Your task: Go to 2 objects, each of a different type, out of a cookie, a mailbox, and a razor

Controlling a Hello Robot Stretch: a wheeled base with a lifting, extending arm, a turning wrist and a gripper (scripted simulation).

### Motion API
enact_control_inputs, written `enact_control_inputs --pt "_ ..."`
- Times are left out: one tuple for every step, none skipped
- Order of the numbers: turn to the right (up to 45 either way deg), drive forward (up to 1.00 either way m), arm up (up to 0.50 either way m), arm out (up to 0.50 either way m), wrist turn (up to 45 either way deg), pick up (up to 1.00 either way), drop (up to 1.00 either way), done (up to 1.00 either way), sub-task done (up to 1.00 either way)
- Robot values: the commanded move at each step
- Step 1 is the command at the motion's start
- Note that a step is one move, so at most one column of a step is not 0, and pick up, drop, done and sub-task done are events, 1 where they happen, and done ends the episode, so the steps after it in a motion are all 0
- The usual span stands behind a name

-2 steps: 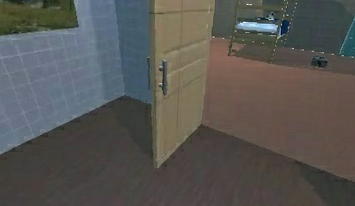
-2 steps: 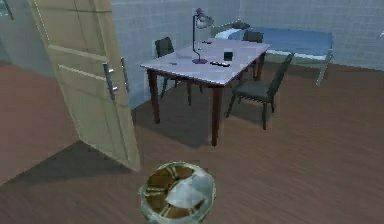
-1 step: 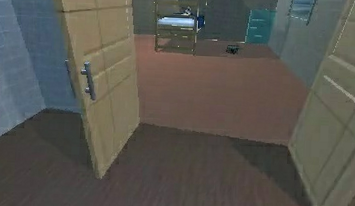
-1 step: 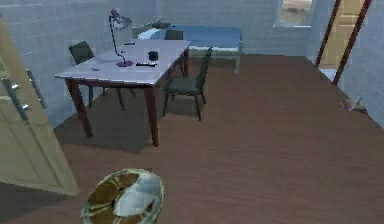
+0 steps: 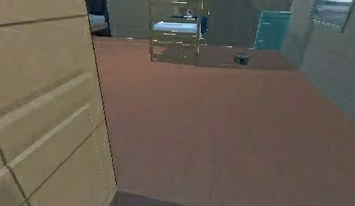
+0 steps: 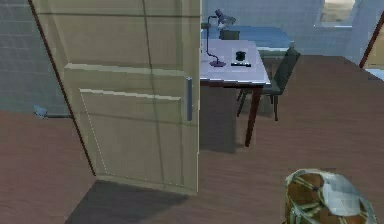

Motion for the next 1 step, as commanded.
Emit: enact_control_inputs --pt "3.0 0.0 0.0 0.0 0.0 0.0 0.0 0.0 0.0"
